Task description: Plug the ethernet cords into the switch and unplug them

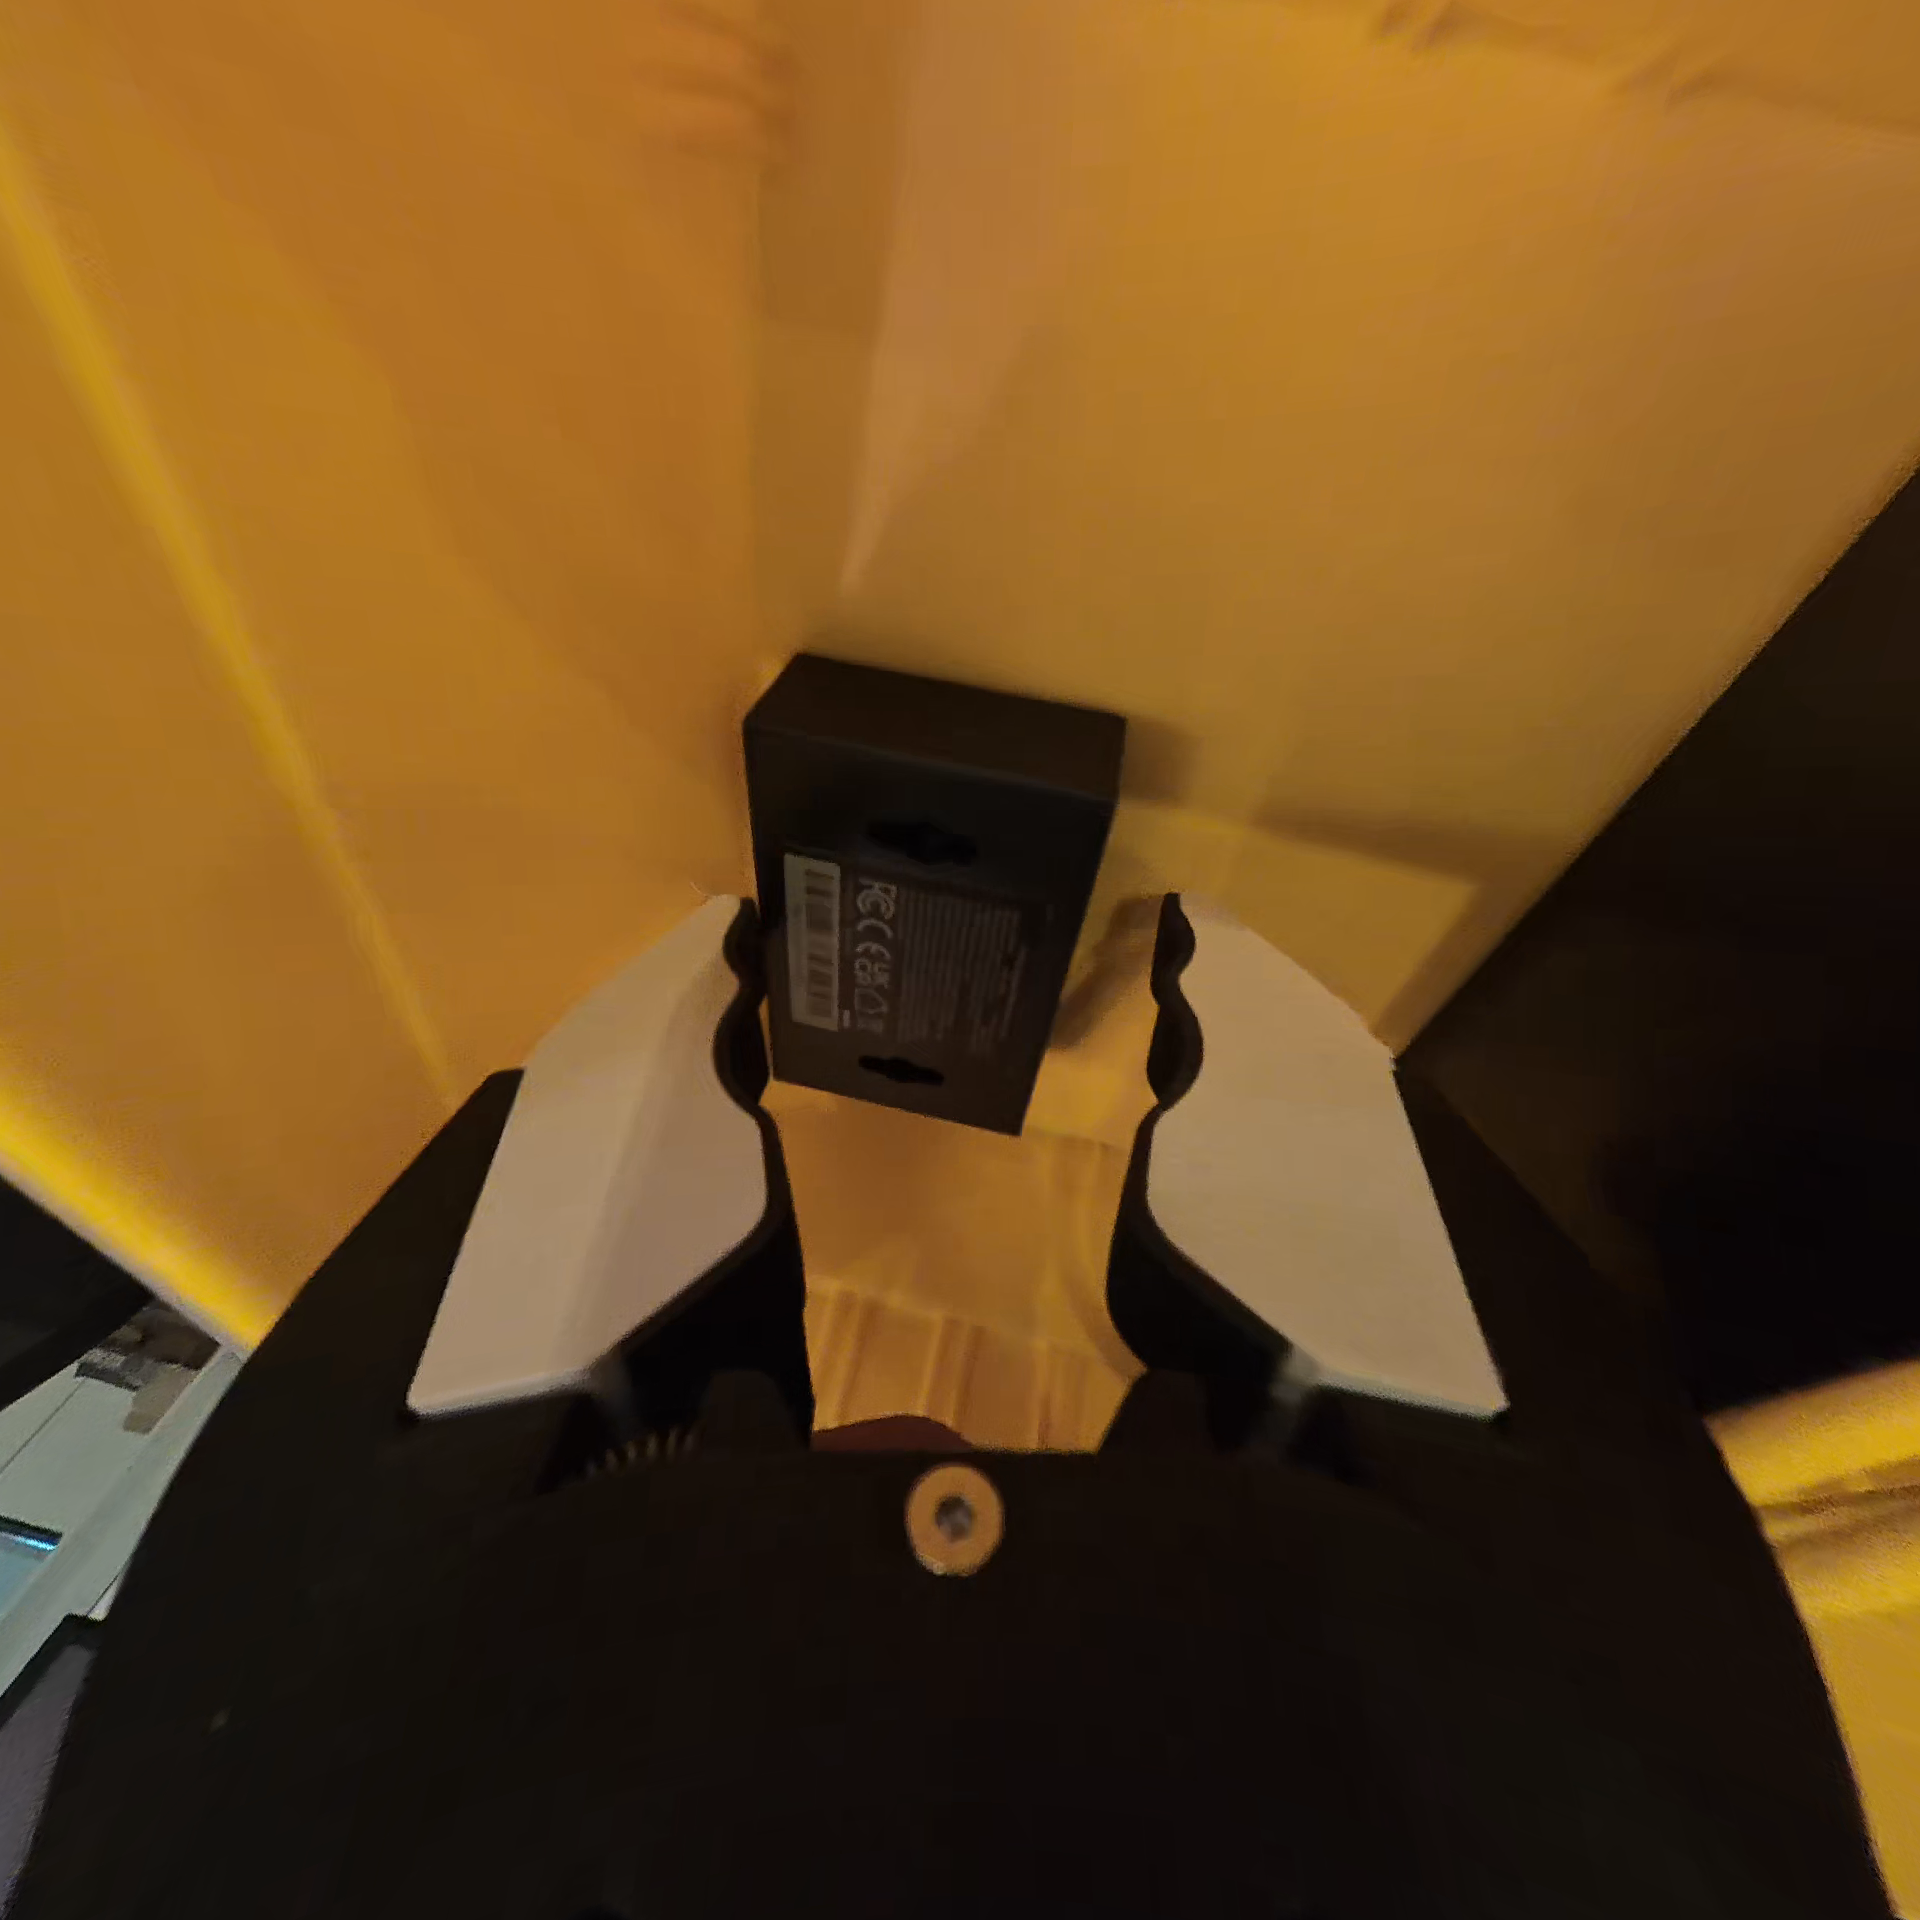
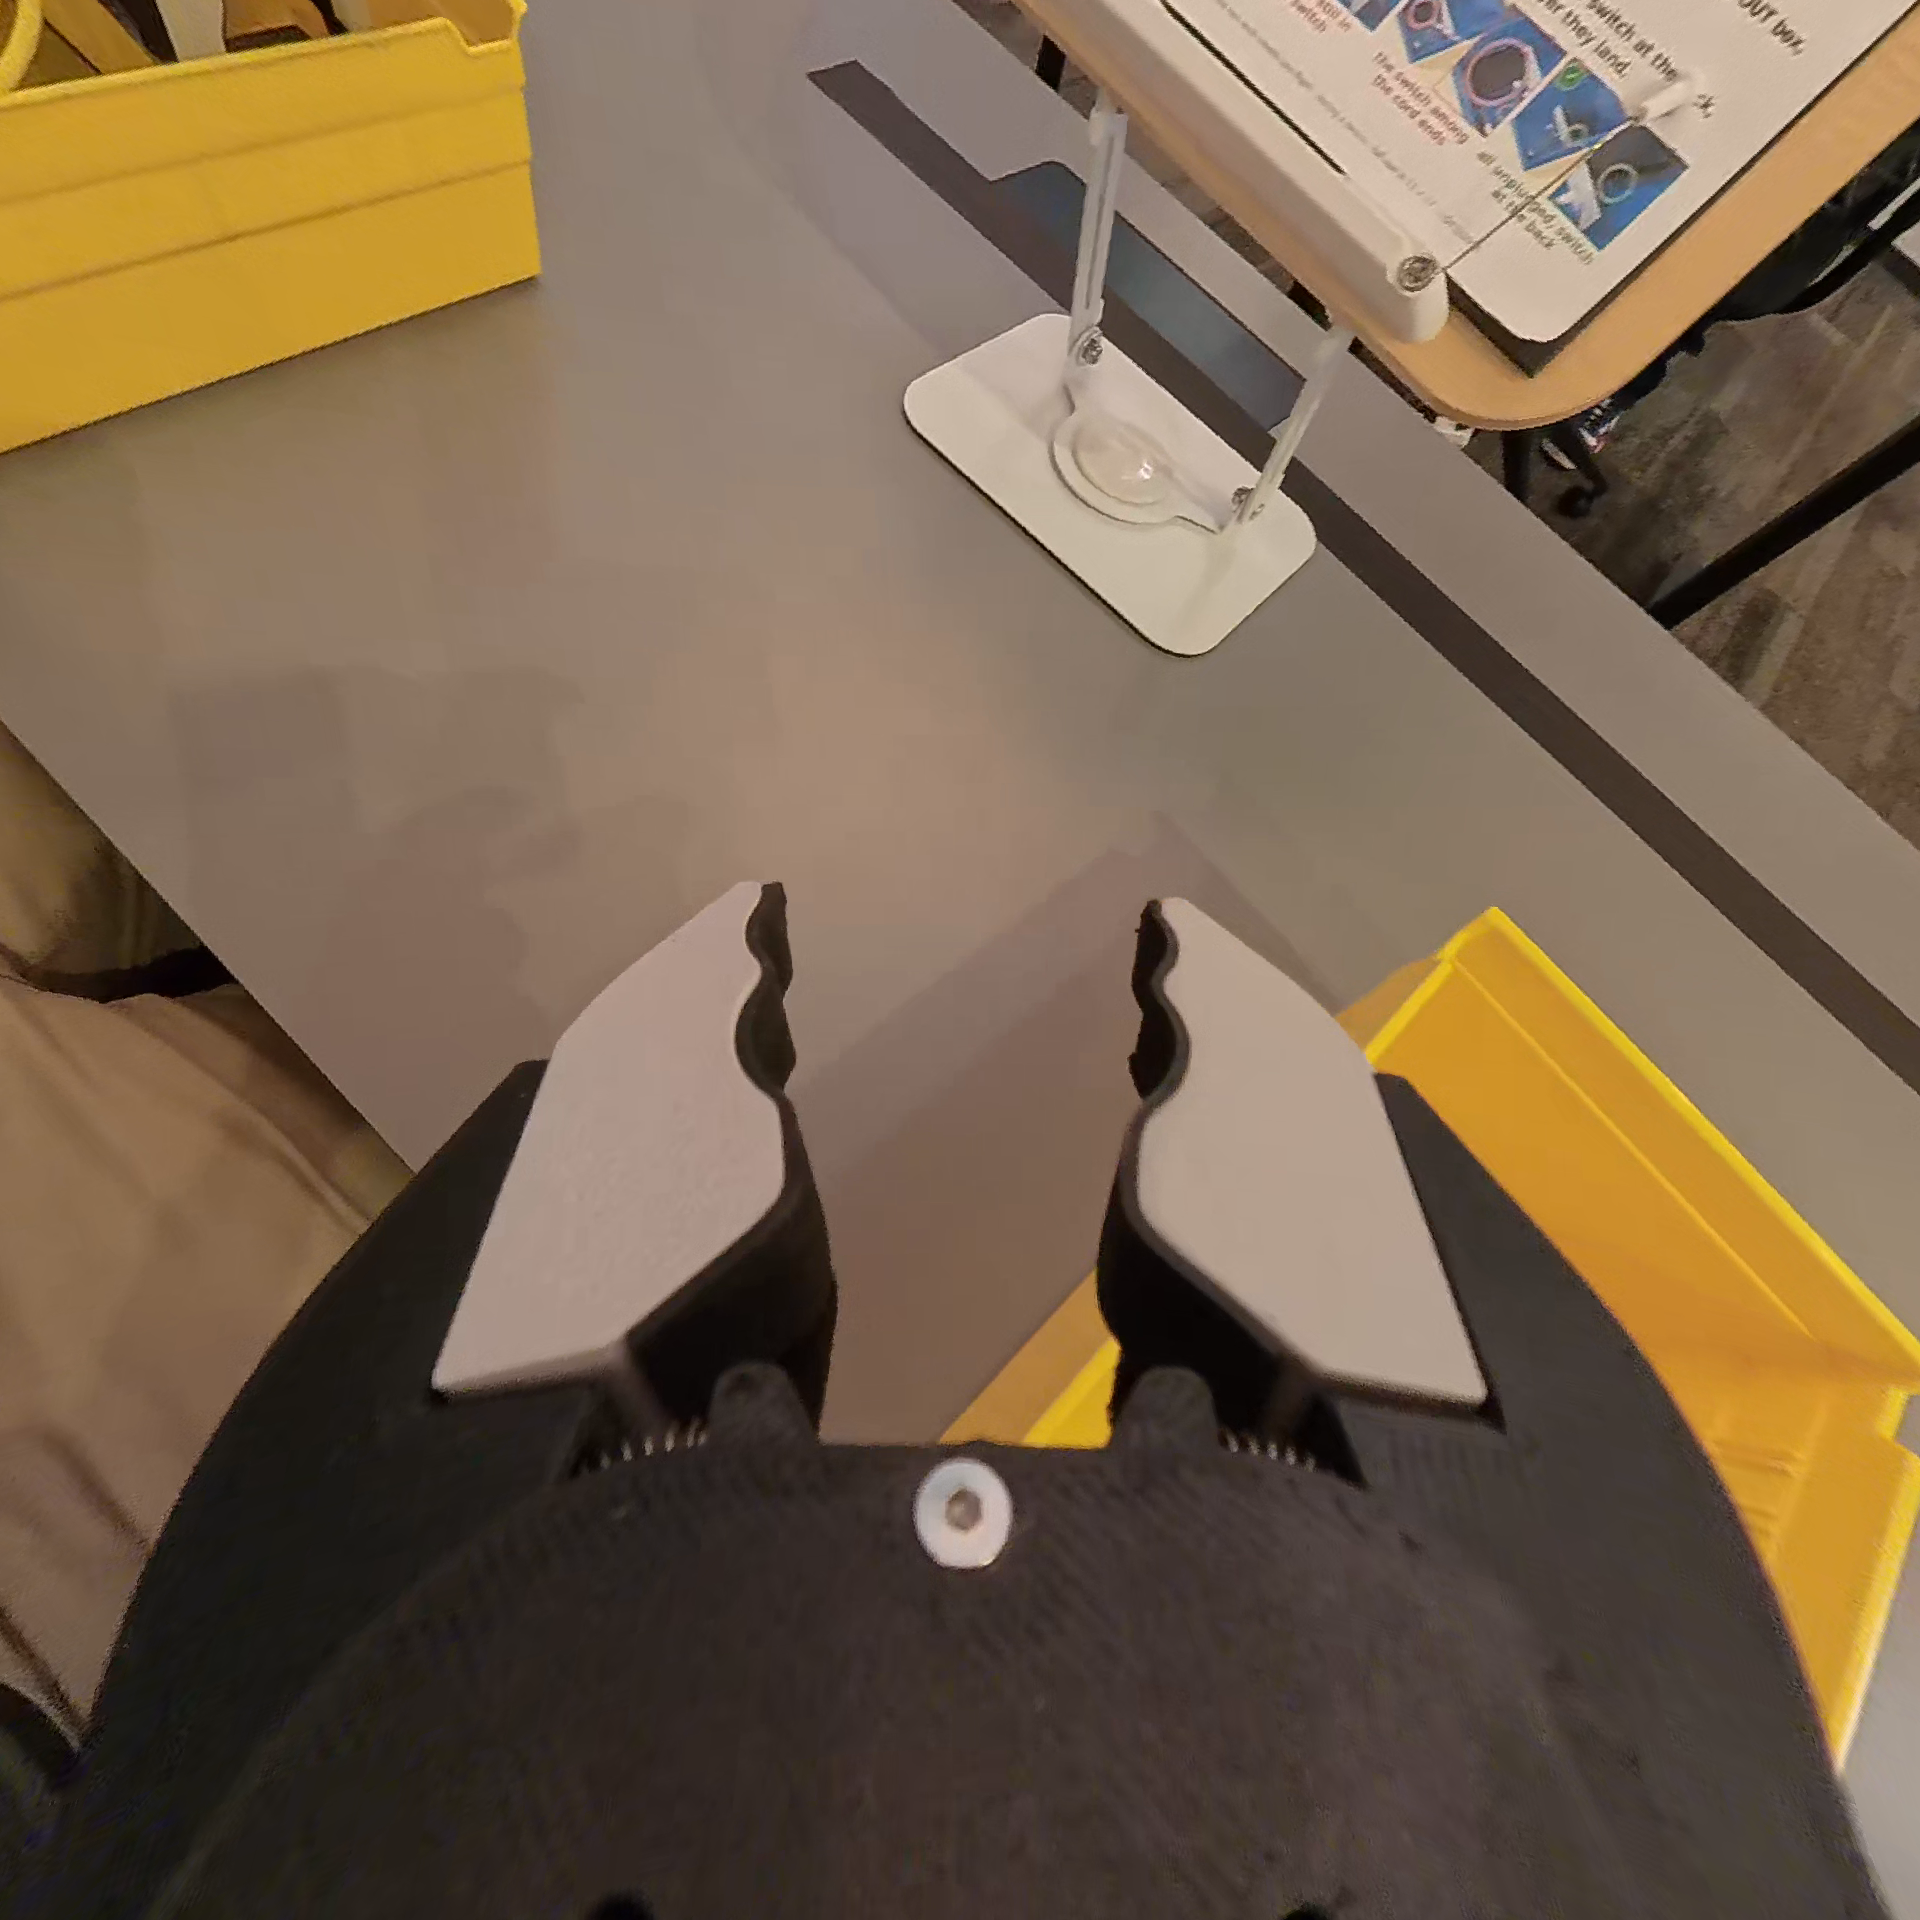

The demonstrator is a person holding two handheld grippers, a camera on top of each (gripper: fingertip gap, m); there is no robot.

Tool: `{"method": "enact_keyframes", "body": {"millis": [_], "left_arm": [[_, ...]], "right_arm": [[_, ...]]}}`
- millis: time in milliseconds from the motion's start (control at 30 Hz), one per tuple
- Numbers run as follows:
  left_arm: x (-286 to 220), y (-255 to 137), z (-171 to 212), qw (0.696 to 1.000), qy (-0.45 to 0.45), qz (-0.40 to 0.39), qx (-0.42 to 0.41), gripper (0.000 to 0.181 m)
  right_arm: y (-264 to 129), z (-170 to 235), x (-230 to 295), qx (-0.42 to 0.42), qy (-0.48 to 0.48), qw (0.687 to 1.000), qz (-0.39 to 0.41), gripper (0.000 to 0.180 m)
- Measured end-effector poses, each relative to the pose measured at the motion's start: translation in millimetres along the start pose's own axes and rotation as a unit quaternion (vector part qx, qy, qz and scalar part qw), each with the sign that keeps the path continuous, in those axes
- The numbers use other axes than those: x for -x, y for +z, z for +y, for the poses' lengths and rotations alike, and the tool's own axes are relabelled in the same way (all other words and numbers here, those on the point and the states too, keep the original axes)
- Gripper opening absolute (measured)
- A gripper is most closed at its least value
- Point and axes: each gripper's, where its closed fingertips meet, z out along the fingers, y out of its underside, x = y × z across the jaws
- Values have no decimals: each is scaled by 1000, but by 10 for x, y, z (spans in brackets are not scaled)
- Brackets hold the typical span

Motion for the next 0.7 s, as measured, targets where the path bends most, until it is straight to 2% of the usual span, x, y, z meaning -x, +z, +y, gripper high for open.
{"method": "enact_keyframes", "body": {"millis": [100,200,367,467,567,700], "left_arm": [[7,45,-13,1000,-6,18,-1,61],[6,46,-8,1000,4,20,-3,60],[43,-119,-58,999,21,-21,-22,59],[36,-436,-168,997,42,-58,-42,59],[27,-931,-392,986,81,-127,-68,60],[-264,-1629,-941,957,163,-205,-123,60]], "right_arm": [[21,-6,47,-3,5,1000,-11,63],[31,-13,69,-4,5,1000,-15,63],[90,-118,247,-23,14,998,-61,62],[196,-233,432,-36,29,993,-113,61],[449,-317,556,-33,18,991,-129,57],[757,-612,1040,-58,69,963,-255,61]]}}
